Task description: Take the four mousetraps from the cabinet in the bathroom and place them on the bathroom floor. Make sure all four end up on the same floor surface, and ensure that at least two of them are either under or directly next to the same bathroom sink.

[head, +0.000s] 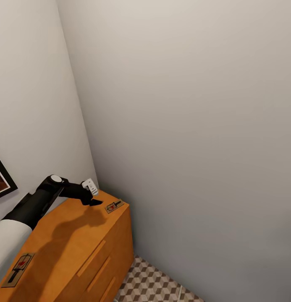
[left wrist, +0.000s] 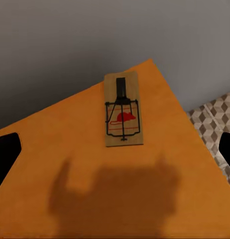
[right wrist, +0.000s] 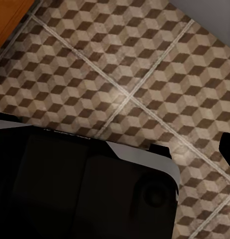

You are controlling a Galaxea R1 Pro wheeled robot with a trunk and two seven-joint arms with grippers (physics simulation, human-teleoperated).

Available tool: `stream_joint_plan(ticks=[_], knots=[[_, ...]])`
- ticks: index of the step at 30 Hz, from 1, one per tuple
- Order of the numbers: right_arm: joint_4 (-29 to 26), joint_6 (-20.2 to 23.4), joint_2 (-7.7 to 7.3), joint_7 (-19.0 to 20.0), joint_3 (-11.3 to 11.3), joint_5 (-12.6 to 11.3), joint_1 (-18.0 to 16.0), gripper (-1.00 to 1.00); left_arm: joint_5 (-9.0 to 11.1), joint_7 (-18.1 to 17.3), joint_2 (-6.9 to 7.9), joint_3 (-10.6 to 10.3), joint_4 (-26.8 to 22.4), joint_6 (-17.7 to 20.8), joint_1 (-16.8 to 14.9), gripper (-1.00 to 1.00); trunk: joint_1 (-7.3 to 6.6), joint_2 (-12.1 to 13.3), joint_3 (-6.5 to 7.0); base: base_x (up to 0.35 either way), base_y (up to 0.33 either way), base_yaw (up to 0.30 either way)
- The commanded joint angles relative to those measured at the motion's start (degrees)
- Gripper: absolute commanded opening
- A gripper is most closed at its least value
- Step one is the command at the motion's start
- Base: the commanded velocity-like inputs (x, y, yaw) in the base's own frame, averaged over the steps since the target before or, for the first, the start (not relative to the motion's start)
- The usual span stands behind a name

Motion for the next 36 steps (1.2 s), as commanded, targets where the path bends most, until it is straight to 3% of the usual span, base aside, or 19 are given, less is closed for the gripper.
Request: stream_joint_plan(ticks=[1,5,8,9,14,36], knots=[[0.08,-0.22,0.0,0.15,0.22,-0.27,-0.06,1.0,-0.29,-0.2,0.03,-0.09,-0.08,0.54,-0.06,1.0,0.04,-0.13,-0.13,0.0,0.0,0.0],[0.08,-0.22,0.0,0.15,0.22,-0.27,-0.06,1.0,-1.07,-0.21,0.03,-0.08,-0.06,0.61,-0.06,1.0,0.04,-0.13,-0.13,0.0,0.0,0.0],[0.08,-0.22,0.0,0.15,0.22,-0.27,-0.06,1.0,-3.64,-0.27,-0.08,-0.03,-0.26,1.92,-0.06,1.0,0.04,-0.13,-0.13,0.0,0.0,0.0],[0.08,-0.22,0.0,0.15,0.22,-0.27,-0.06,1.0,-5.77,-0.39,-0.14,-0.01,-0.92,4.74,-0.06,1.0,0.04,-0.13,-0.13,0.0,0.0,0.0],[0.08,-0.25,0.01,0.15,0.22,-0.27,-0.06,1.0,-8.24,-0.73,-0.18,0.0,-4.38,9.72,-0.06,1.0,0.04,-0.13,-0.13,0.0,0.0,0.0],[0.08,-0.45,0.0,0.24,0.22,-0.27,-0.06,1.0,-9.08,-1.92,-0.84,-0.09,-8.71,11.24,-0.06,1.0,0.04,-0.13,-0.13,0.0,0.0,0.0]])
